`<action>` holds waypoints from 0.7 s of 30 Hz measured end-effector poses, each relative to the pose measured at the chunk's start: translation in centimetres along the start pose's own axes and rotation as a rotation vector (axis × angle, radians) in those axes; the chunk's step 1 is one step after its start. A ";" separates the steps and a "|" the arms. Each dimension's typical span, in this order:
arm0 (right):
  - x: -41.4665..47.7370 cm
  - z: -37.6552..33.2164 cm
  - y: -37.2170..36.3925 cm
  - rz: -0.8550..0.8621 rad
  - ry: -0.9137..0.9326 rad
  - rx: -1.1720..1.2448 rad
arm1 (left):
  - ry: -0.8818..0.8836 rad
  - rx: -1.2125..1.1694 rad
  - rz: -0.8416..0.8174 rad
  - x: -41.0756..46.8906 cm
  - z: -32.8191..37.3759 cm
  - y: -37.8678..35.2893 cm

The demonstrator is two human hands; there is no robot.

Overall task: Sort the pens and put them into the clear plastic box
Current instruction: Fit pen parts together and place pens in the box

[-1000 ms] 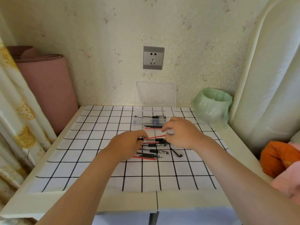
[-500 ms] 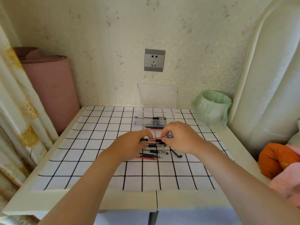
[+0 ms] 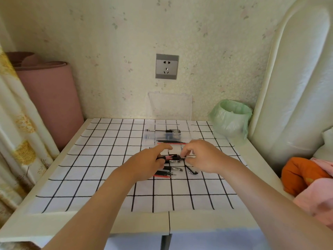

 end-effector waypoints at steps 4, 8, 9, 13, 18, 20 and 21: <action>-0.8 1.7 -1.1 -0.148 -0.093 -0.049 | 0.006 -0.012 -0.051 -0.1 0.2 -0.5; -1.2 1.8 -1.6 -0.191 -0.090 -0.103 | 0.019 0.004 -0.081 -0.1 0.4 -1.0; -1.1 1.8 -1.6 -0.184 -0.090 -0.099 | 0.019 0.008 -0.081 -0.1 0.5 -1.0; -0.9 1.7 -1.9 -0.183 -0.078 -0.130 | 0.014 0.000 -0.090 0.2 0.8 -1.3; -0.6 1.9 -2.4 -0.198 -0.077 -0.115 | 0.018 -0.002 -0.095 0.3 0.7 -1.6; -0.5 1.8 -2.2 -0.186 -0.071 -0.077 | 0.019 0.007 -0.093 0.3 0.6 -1.5; -0.5 1.7 -1.9 -0.167 -0.068 -0.047 | 0.018 0.008 -0.091 0.3 0.6 -1.5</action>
Point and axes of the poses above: each hand's wrist, its own x-axis towards the middle knuckle, its own y-axis out of the back of the hand, z = x × y, the point moved 9 cm from there along x, towards the middle knuckle, and after that the axes turned 2 degrees about x, right-handed, at the moved point
